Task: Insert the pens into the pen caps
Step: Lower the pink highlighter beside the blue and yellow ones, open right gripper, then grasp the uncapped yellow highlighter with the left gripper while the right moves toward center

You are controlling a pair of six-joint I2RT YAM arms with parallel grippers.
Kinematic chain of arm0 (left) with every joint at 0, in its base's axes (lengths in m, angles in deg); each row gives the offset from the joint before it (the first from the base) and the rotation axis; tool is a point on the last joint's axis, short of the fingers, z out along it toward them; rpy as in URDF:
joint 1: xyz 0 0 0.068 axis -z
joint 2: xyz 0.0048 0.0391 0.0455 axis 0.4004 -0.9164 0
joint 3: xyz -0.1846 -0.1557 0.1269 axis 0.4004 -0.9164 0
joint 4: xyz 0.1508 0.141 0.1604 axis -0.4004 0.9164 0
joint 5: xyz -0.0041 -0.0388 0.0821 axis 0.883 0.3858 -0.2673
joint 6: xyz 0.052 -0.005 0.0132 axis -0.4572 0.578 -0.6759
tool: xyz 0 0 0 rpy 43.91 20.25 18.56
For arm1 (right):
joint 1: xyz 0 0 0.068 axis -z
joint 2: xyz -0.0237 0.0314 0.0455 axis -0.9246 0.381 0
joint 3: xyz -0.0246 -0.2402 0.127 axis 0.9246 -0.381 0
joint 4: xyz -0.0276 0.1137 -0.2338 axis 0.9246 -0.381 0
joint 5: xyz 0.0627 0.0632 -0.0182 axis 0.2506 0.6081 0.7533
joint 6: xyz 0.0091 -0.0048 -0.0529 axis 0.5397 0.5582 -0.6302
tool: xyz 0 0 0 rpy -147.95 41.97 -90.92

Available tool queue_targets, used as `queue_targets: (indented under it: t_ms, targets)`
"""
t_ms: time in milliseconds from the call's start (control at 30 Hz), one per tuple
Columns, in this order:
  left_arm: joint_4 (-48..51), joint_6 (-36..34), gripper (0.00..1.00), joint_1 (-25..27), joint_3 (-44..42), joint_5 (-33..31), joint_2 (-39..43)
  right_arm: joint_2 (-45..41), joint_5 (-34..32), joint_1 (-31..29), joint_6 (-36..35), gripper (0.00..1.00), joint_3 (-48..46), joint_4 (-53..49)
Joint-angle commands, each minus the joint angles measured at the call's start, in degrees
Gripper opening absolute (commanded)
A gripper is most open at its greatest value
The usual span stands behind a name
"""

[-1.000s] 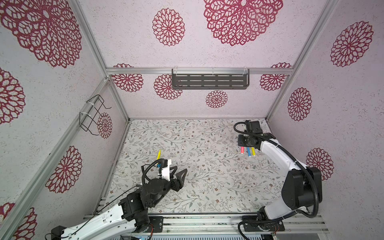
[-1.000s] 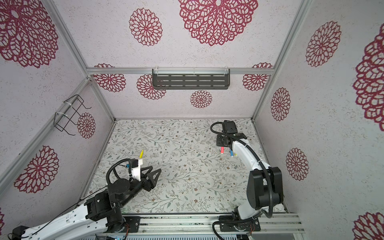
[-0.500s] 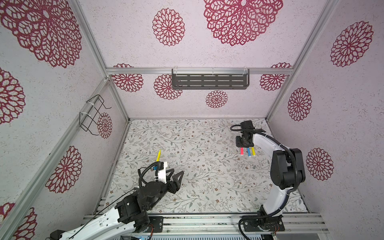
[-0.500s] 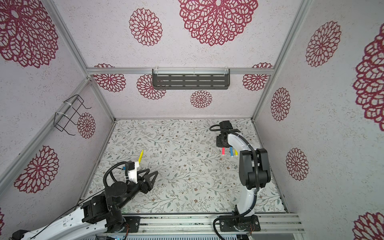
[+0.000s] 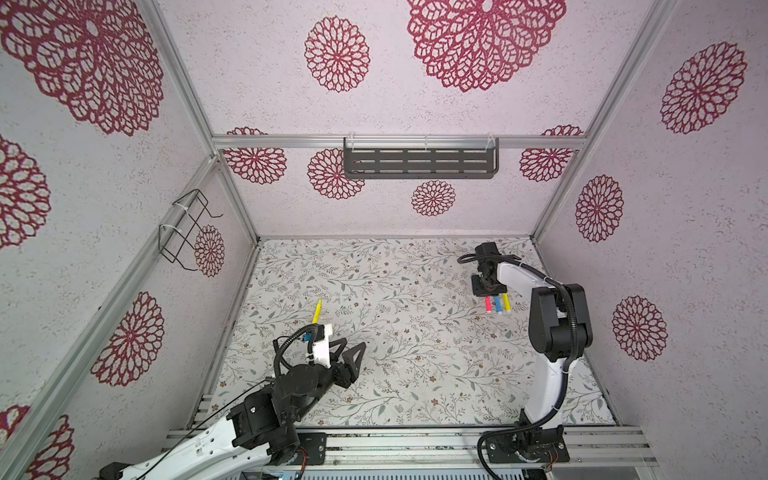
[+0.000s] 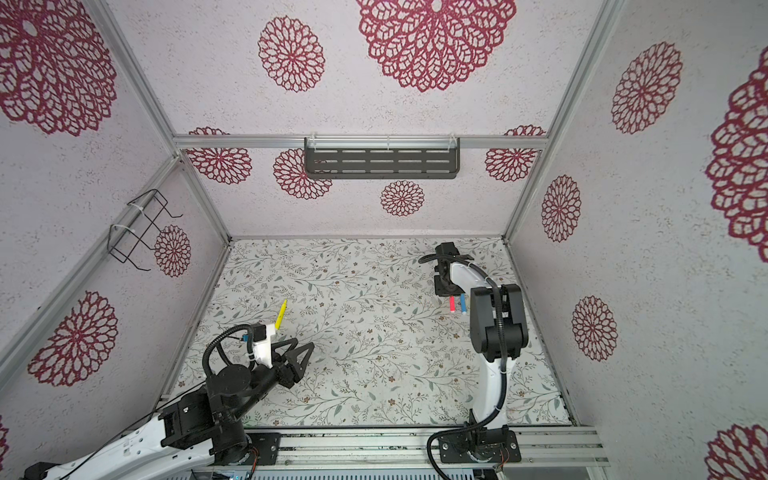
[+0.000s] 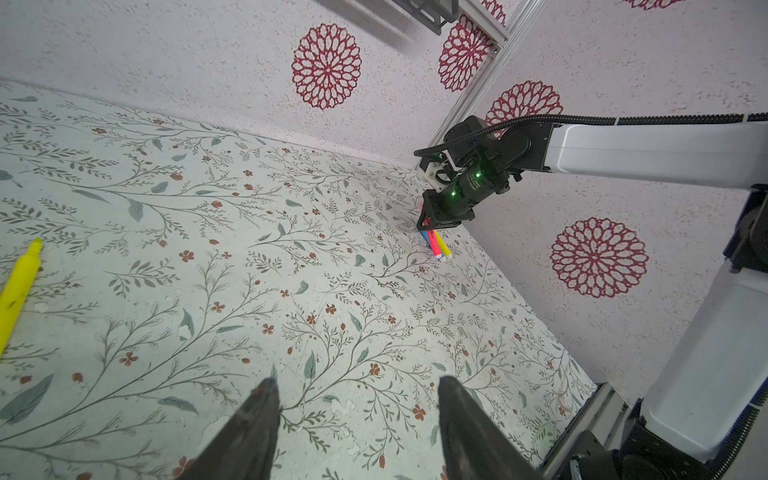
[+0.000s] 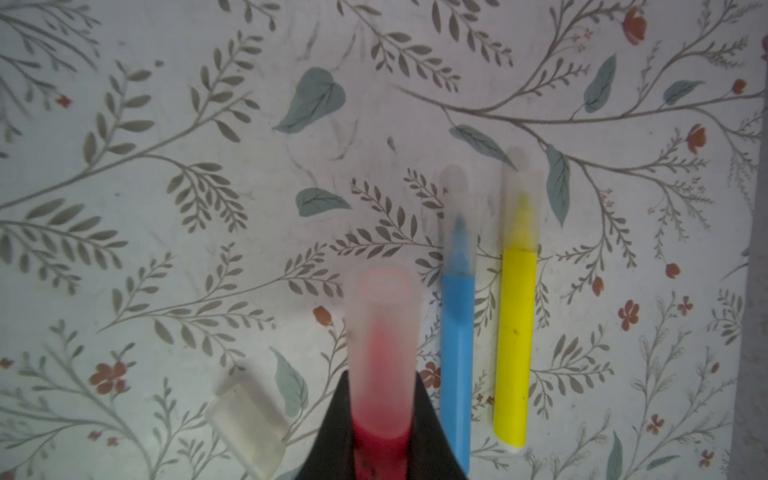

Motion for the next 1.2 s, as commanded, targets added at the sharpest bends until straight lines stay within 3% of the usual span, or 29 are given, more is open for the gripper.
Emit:
queue_targets:
  t_ms: [0, 100, 133, 233, 300, 400, 700, 967, 1167]
  targets:
    - [-0.5, 0.8, 0.63, 0.4, -0.1, -0.2, 0.3, 0.4, -4.1, 1.0, -1.6, 0.0, 1.8, -2.1]
    - [-0.5, 1.0, 0.63, 0.5, 0.0, -0.1, 0.3, 1.6, -5.6, 1.1, -2.7, 0.06, 3.0, -2.3]
    - [-0.4, 1.0, 0.63, 0.5, 0.1, -0.1, 0.3, 2.1, -6.7, 1.1, -2.8, 0.13, 3.8, -2.9]
    - [-0.1, 0.7, 0.63, 0.5, 0.8, -0.2, 0.2, 2.8, -6.9, 1.2, -2.2, 0.47, 5.3, -4.0]
    - [0.2, 0.6, 0.63, 0.5, 1.3, -0.4, 0.0, 1.8, -7.1, 0.8, -1.6, 0.54, 4.9, -3.4]
    - [0.4, 0.2, 0.63, 0.5, 2.0, -0.6, -0.5, -0.3, -7.5, 0.0, -1.9, 0.59, 4.8, -3.4]
    - [4.6, -2.5, 0.66, -1.1, 8.1, -4.3, -8.0, -11.8, -5.5, -4.7, -1.6, 0.59, -0.4, -1.3]
    - [13.4, -0.7, 0.65, -22.2, 20.4, 9.6, -27.3, -24.2, 6.9, -7.1, -0.2, 0.59, -7.6, 2.1]
    - [4.9, 1.8, 0.62, -44.4, 17.7, 22.1, -37.9, -33.2, 10.8, -8.0, 0.4, 0.6, -14.4, 5.1]
